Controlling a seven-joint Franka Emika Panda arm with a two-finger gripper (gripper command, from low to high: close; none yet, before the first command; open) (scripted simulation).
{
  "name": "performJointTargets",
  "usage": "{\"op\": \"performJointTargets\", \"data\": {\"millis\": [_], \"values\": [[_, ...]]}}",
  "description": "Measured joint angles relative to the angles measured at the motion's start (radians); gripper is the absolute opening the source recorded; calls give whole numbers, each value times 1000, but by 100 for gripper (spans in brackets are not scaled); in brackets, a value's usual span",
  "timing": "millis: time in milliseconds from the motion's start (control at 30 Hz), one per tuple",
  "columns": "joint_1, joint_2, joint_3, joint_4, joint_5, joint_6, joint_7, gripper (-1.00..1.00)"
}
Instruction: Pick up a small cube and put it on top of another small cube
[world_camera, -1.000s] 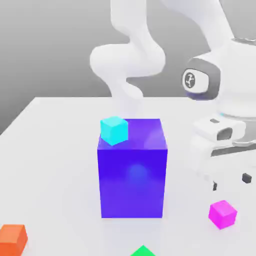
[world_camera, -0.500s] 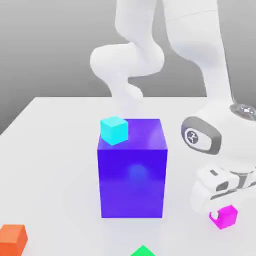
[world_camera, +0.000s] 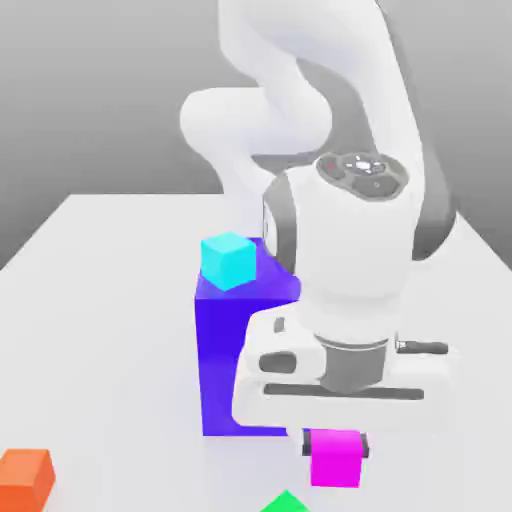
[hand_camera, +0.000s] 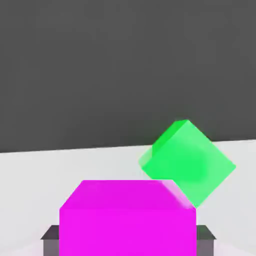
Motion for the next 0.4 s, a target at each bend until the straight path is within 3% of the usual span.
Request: {"op": "performJointTargets", "data": {"millis": [33,67,267,400], "values": [[0,34,-7,5,-6,29,4,-100],[2,64,-13,8,-11,55,8,100],[3,79,-16,10,-14,68,11,100],[-7,-18,-4,5,5,-23,-3,100]]}}
